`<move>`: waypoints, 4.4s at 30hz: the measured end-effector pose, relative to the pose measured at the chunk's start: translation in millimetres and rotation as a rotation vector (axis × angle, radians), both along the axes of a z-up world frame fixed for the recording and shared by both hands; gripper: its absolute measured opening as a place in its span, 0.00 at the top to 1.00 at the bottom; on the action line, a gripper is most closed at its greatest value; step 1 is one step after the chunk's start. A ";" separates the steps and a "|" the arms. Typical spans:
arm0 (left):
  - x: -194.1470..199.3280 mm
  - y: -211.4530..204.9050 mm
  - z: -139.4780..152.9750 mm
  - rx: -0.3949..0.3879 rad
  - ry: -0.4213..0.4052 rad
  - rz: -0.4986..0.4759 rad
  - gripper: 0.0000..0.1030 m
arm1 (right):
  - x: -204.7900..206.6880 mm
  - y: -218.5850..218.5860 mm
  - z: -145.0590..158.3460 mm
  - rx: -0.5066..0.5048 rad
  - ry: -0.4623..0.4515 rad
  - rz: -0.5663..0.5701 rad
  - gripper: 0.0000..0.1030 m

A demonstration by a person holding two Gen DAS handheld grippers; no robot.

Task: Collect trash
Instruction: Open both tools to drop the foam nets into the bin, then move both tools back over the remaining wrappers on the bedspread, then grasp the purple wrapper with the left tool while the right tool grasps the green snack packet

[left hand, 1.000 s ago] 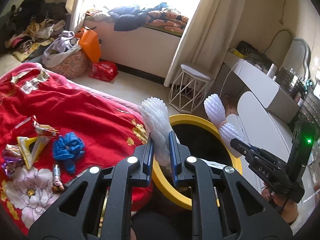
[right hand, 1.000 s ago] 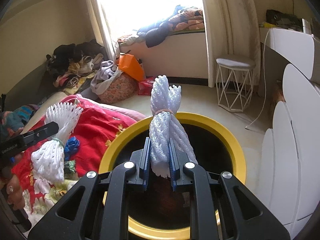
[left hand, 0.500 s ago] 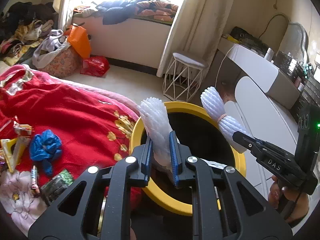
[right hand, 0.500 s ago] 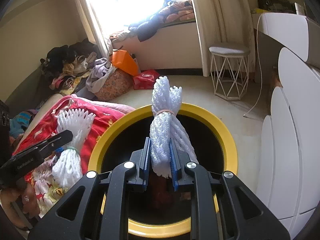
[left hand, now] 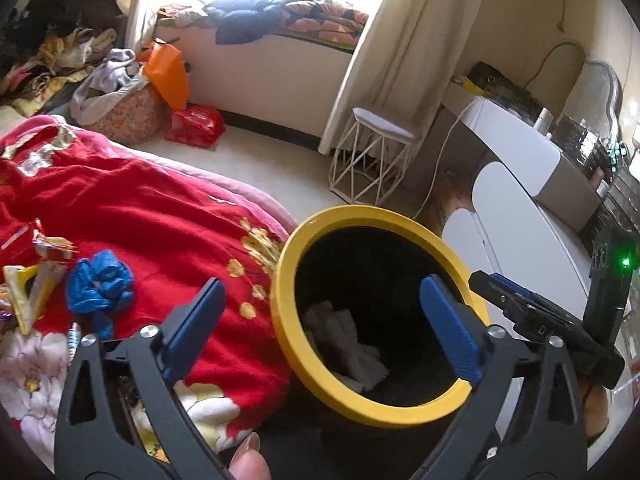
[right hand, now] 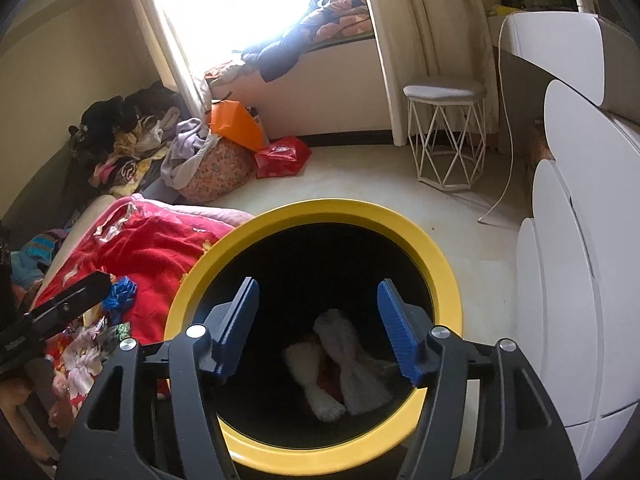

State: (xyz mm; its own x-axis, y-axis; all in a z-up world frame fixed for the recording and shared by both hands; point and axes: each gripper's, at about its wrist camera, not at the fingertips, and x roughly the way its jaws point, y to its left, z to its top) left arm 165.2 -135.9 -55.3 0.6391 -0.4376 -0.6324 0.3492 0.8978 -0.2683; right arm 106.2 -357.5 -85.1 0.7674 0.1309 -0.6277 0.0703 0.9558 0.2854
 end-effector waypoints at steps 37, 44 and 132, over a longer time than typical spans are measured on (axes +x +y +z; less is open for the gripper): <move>-37.7 110.8 50.3 0.003 -0.167 0.226 0.11 | -14.9 118.0 51.1 -0.079 -0.165 0.253 0.30; -40.1 130.0 54.3 0.002 -0.180 0.264 0.11 | -13.8 146.3 55.9 -0.089 -0.169 0.318 0.28; -34.6 277.9 -7.3 -0.049 0.025 0.472 0.62 | 23.6 233.3 -2.1 -0.071 0.063 0.553 0.89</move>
State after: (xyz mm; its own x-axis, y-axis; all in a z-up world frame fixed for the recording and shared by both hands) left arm 130.6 141.9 -62.6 0.7602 -0.1327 -0.6360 -0.1007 0.9430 -0.3172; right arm 129.8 -124.2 -87.2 0.5576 0.4589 -0.6918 -0.4319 0.8720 0.2303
